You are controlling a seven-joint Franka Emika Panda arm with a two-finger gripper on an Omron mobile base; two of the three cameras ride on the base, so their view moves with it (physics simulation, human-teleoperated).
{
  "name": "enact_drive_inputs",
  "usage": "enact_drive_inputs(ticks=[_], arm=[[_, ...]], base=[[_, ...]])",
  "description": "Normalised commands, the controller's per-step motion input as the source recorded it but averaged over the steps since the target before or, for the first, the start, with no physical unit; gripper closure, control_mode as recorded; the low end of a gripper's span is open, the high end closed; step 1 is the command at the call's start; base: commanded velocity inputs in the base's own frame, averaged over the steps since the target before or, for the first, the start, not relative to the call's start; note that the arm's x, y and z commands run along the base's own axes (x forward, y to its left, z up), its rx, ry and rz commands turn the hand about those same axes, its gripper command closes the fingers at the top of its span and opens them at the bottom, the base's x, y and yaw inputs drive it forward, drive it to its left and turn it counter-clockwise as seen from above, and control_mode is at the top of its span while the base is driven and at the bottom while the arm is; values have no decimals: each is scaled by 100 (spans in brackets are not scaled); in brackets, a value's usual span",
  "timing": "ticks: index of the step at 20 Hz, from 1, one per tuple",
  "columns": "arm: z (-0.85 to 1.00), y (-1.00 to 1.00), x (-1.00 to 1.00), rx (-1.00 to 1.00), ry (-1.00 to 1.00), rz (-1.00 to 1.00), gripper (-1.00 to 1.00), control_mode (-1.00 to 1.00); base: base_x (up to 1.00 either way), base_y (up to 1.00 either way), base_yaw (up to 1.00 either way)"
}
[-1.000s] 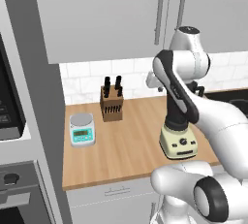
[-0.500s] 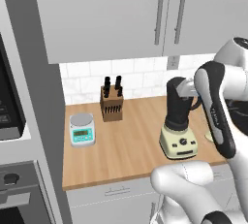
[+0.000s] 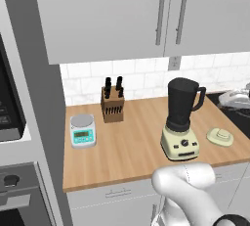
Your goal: Close the lid blender by securely placing the lid on top.
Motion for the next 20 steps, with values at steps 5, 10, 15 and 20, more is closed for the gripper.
enact_drive_inputs(ticks=[5,10,15,20], arm=[[-2,-100,10,9,-14,45,-100,-100],[-20,-94,12,2,-14,49,-100,-100],[-44,-69,26,0,-4,44,-100,-100],[-42,-19,36,1,-5,26,-100,-100]], base=[[0,0,0],[0,0,0],[0,0,0],[0,0,0]])
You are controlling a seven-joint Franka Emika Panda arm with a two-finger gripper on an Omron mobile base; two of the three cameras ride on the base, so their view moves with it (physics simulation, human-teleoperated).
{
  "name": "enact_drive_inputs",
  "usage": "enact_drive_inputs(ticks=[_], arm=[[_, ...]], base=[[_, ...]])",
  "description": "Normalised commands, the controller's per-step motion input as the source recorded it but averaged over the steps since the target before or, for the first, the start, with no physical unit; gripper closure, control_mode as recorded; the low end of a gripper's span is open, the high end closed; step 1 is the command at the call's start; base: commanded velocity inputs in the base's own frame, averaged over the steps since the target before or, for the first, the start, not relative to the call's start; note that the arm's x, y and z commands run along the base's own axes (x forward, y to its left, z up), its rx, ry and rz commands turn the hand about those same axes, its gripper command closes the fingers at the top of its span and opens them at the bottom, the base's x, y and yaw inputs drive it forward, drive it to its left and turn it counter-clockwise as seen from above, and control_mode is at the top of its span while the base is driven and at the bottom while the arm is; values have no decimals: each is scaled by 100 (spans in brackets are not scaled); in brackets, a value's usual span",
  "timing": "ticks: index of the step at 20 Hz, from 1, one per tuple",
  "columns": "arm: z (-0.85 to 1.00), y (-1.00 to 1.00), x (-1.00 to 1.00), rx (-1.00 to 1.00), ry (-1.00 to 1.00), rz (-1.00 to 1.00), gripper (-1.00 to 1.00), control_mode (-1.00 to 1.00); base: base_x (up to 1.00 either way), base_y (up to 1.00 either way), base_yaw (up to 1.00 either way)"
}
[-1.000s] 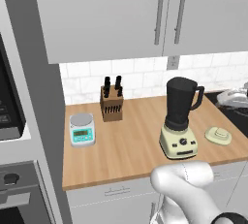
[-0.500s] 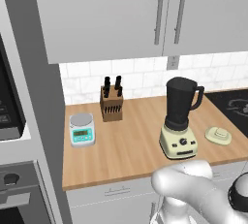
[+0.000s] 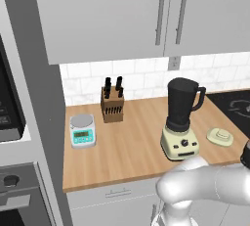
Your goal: Close the lid blender by securely placing the lid on top.
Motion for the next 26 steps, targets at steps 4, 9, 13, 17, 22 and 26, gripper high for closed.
enact_drive_inputs(ticks=[4,9,13,17,22,26], arm=[[-64,0,13,0,-3,12,-100,-100],[-53,0,19,0,0,2,-100,-100],[-45,0,23,-3,-2,-5,-100,-100],[-50,0,9,-12,-5,-15,-100,-100],[-48,-1,5,-13,-4,-19,-100,-100],[-27,-8,23,-4,-4,-10,-100,-100]], base=[[0,0,0],[0,0,0],[0,0,0],[0,0,0],[0,0,0],[0,0,0]])
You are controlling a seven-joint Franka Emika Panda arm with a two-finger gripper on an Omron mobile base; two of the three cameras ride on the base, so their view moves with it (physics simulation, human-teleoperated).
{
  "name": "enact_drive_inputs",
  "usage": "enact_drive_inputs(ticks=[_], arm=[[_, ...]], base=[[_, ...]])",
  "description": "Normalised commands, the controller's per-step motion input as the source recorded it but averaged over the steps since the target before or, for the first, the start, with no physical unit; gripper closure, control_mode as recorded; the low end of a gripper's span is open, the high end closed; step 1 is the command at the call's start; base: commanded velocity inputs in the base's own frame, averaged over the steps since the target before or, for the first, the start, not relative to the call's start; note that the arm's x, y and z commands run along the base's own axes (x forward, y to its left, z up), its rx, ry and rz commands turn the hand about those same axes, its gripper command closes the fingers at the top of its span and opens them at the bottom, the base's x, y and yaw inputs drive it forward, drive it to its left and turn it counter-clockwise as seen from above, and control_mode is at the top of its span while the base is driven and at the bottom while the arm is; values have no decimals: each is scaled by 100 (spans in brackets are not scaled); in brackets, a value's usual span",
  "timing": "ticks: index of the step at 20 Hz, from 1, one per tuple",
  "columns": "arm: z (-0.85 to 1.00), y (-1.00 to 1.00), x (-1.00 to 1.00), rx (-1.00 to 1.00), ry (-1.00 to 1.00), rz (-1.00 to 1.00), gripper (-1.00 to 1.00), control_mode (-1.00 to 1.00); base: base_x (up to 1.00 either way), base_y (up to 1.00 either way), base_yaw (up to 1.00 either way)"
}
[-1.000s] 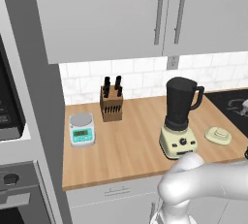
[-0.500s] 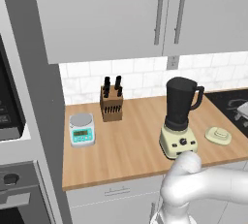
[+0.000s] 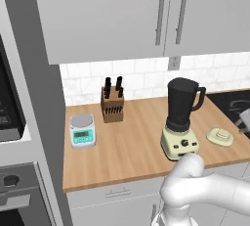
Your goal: Close the lid blender by securely placing the lid on top.
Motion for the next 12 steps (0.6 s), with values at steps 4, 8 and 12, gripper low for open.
enact_drive_inputs(ticks=[4,8,12], arm=[[-27,0,24,-1,0,0,-100,-100],[-26,0,32,0,0,0,-100,-100],[-24,-5,36,0,0,0,-100,-100]], base=[[0,0,0],[0,0,0],[0,0,0]])
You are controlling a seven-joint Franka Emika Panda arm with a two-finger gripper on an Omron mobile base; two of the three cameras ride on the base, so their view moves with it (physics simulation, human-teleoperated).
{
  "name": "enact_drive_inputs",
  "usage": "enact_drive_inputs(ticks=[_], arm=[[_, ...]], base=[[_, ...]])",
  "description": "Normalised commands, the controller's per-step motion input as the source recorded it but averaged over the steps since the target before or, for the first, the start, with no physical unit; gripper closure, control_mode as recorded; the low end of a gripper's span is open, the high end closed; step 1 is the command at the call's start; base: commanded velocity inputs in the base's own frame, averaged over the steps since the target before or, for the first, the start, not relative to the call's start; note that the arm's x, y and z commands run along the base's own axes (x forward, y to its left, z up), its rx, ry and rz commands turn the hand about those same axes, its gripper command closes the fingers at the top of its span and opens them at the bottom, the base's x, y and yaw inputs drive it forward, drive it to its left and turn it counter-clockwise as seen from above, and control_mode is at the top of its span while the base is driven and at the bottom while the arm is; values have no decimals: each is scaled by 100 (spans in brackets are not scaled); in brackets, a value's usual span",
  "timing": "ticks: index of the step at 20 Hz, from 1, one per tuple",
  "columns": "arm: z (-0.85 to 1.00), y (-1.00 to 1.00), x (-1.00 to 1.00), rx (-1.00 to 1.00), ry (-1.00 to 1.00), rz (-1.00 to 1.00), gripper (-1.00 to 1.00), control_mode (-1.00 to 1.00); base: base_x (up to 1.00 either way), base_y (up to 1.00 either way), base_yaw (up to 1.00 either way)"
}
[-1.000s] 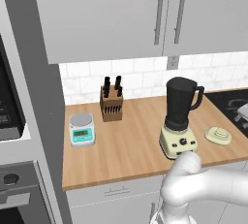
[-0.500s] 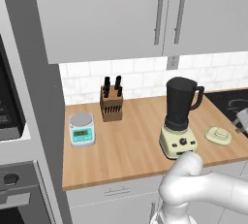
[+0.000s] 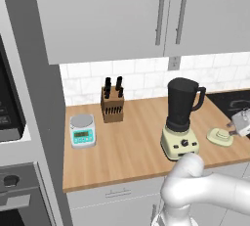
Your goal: Close the lid blender by securely placing the lid on top.
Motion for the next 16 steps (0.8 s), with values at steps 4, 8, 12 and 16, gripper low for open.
enact_drive_inputs(ticks=[4,8,12,16], arm=[[-24,-7,31,0,0,0,-100,-100],[-29,-4,22,-1,0,0,-100,-100],[-31,-5,0,-3,0,0,-100,-100],[-20,0,0,-4,0,0,-100,-100]], base=[[0,0,0],[0,0,0],[0,0,0],[0,0,0]])
